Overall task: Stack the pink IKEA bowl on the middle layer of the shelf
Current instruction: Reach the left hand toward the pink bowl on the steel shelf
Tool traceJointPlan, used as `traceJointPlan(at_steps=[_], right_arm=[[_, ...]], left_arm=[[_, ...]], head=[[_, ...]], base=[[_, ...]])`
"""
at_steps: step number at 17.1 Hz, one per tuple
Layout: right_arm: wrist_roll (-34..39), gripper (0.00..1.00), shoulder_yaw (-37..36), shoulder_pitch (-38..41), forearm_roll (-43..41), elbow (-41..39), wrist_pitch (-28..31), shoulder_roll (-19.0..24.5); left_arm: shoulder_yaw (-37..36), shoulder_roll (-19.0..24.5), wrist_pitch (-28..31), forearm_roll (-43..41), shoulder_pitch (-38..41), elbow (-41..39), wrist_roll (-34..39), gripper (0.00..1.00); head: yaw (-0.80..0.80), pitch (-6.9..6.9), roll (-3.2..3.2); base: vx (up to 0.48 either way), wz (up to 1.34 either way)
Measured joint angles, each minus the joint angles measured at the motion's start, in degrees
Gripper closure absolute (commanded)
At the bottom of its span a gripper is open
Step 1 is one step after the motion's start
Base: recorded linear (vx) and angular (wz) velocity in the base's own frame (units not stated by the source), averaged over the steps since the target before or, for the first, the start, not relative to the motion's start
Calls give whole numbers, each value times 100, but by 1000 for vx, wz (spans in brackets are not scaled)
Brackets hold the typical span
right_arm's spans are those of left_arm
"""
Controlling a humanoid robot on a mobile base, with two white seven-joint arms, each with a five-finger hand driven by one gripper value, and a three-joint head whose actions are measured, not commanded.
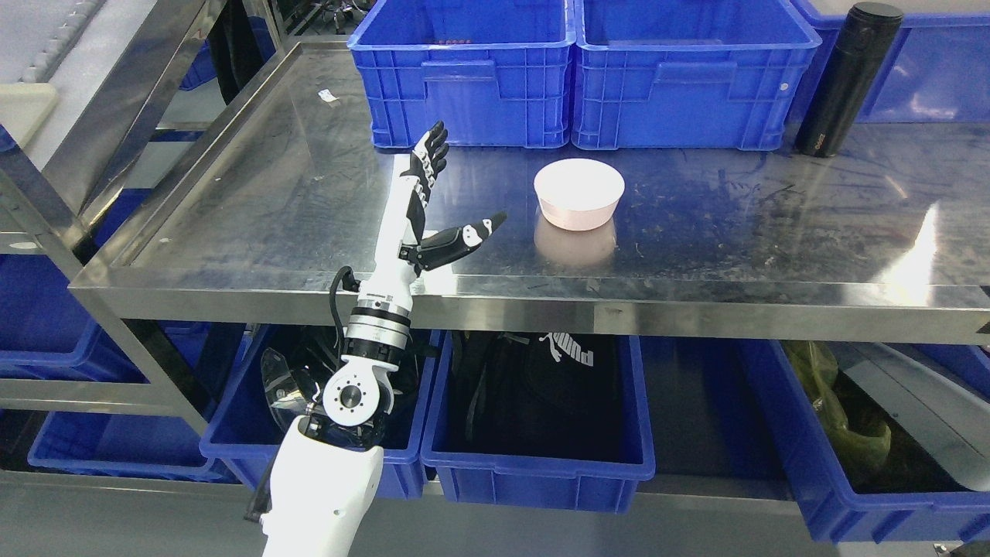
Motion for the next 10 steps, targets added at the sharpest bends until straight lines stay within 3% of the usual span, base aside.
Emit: traceJointPlan(at_steps=[6,8,10], right_arm=[[0,0,0,0,0,0,0,0],[0,0,0,1,0,0,0,0],[0,0,0,0,0,0,0,0]], left_arm=[[20,81,33,-7,-360,3,-292,1],[-18,329,16,-125,-676,1,-496,1],[-114,683,220,-537,-1087,-1,-1138,1]], head=[[0,0,0],[0,0,0],[0,0,0]], base=[[0,5],[0,0],[0,0]])
